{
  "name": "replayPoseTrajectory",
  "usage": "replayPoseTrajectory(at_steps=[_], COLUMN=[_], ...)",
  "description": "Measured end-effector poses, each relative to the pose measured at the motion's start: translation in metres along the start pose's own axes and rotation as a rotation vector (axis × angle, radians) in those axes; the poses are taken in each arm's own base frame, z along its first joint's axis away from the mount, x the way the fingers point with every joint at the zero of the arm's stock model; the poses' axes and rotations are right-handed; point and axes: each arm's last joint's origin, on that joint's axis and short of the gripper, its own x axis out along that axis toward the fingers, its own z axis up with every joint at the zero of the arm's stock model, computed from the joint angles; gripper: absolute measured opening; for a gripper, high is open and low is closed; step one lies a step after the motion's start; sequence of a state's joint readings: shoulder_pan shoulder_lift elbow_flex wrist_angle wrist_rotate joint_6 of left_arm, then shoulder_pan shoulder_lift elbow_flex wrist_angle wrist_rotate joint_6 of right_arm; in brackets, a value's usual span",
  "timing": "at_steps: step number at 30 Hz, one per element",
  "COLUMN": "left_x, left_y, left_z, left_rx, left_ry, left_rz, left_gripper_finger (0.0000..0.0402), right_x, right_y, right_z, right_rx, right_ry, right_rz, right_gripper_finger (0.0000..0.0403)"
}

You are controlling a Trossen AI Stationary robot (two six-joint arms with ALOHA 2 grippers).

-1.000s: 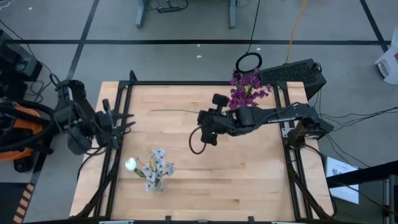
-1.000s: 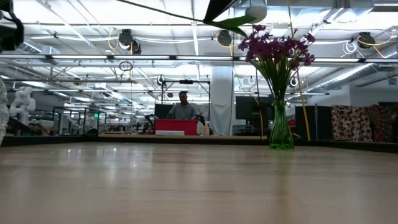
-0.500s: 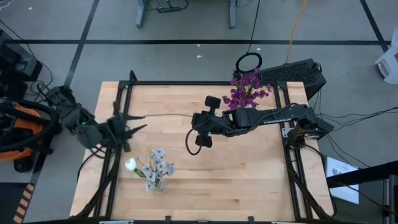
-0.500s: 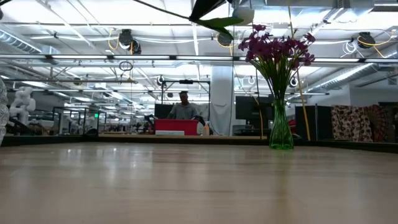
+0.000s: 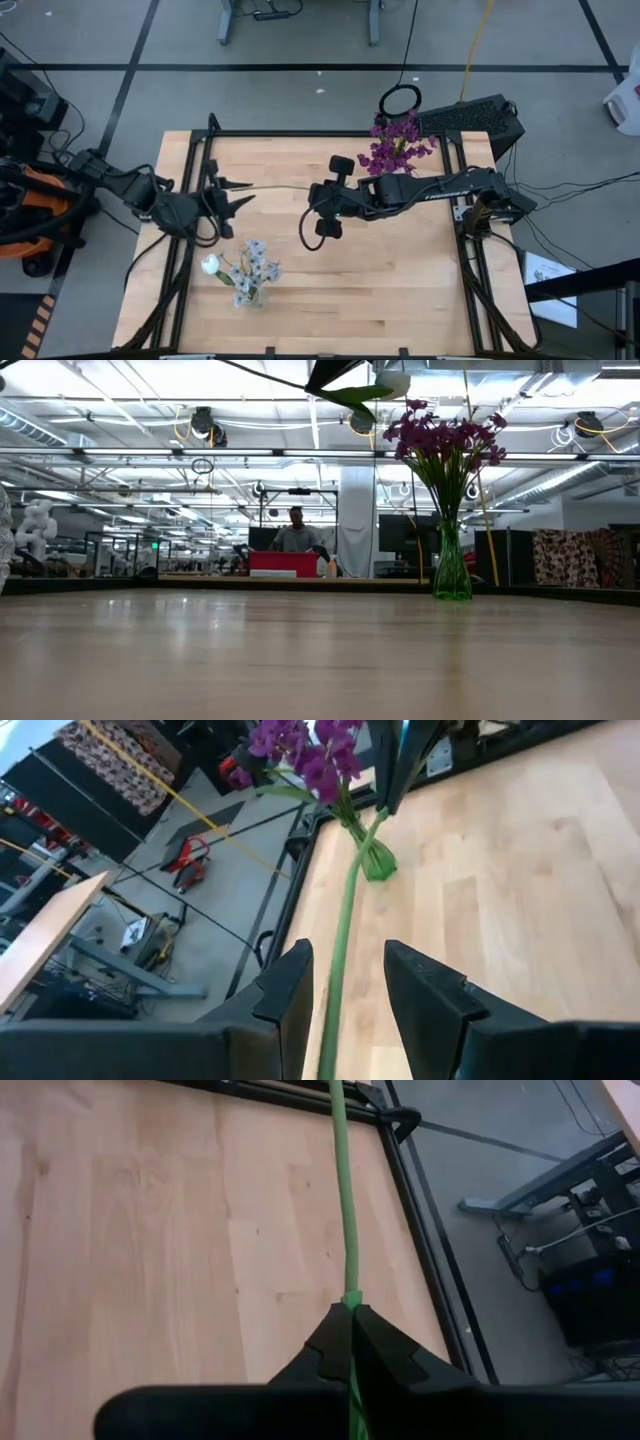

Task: Sort flowers into vase by color
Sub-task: Put the white flower into the transparent vase

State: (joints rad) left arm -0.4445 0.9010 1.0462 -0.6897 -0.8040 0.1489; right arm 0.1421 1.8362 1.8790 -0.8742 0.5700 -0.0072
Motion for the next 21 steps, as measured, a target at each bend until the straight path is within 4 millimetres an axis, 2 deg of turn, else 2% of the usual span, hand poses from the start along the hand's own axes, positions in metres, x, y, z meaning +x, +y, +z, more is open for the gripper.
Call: replayPoseTrajectory(at_steps=[9, 21], left_x=[0.014, 0.018], left_y=[0.002, -0.001], left_z=[-0.002, -0.003], left_rx=[0.05, 0.079], left_ry=[0.046, 0.071], left_rz=[-0.036, -0.039], left_gripper_finger=[0.0132, 0.0132], right_x=[0.0, 0.0], right_y=[0.0, 0.0], right_z=[-0.005, -0.006], right_rx=[-0.037, -0.064], right_ry=[0.044, 0.055], right_rz=[0.0, 0.0], right_gripper_finger=[0.0, 0.0])
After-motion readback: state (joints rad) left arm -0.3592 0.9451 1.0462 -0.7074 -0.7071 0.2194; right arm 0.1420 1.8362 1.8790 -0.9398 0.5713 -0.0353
